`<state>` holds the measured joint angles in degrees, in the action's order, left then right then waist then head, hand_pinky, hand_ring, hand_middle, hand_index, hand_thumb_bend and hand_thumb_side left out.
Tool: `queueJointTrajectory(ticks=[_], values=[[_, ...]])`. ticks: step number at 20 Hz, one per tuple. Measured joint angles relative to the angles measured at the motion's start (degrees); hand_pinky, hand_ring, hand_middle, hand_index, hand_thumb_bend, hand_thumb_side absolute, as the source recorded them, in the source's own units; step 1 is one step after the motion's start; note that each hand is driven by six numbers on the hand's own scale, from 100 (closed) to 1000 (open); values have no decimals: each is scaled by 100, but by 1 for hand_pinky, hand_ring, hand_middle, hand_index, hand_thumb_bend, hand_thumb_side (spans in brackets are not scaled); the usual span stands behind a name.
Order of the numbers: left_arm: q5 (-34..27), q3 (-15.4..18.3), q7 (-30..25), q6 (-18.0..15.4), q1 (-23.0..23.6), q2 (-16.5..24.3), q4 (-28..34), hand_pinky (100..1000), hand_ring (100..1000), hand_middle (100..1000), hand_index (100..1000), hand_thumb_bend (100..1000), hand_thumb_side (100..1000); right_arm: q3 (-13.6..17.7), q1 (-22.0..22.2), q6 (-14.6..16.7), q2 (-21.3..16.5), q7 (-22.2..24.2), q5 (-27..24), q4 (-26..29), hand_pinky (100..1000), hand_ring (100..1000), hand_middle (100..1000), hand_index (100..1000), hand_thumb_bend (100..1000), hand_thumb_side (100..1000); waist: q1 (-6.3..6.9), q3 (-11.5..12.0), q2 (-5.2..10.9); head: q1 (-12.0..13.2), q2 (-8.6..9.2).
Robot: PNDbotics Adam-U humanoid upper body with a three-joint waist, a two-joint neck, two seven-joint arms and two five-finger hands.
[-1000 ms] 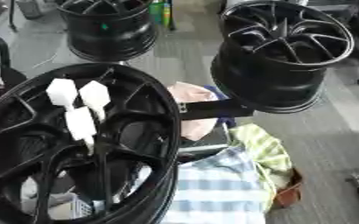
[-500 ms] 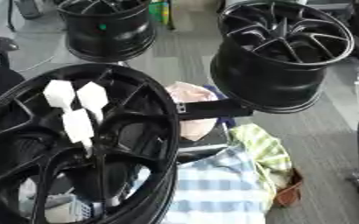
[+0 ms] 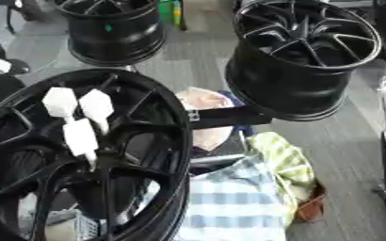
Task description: Pull the pin out of the wheel hub.
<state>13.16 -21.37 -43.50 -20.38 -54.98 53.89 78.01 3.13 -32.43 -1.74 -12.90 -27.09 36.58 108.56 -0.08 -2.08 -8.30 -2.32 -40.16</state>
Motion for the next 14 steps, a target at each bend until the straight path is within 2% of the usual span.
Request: queueJointTrajectory(ticks=[14], values=[[-110, -662, 74, -74, 110, 100, 106, 911, 860, 804, 896, 438, 485, -31, -27, 49, -4, -49, -65, -31, 741, 733, 671, 827, 100, 629, 65, -27, -48, -38, 48]])
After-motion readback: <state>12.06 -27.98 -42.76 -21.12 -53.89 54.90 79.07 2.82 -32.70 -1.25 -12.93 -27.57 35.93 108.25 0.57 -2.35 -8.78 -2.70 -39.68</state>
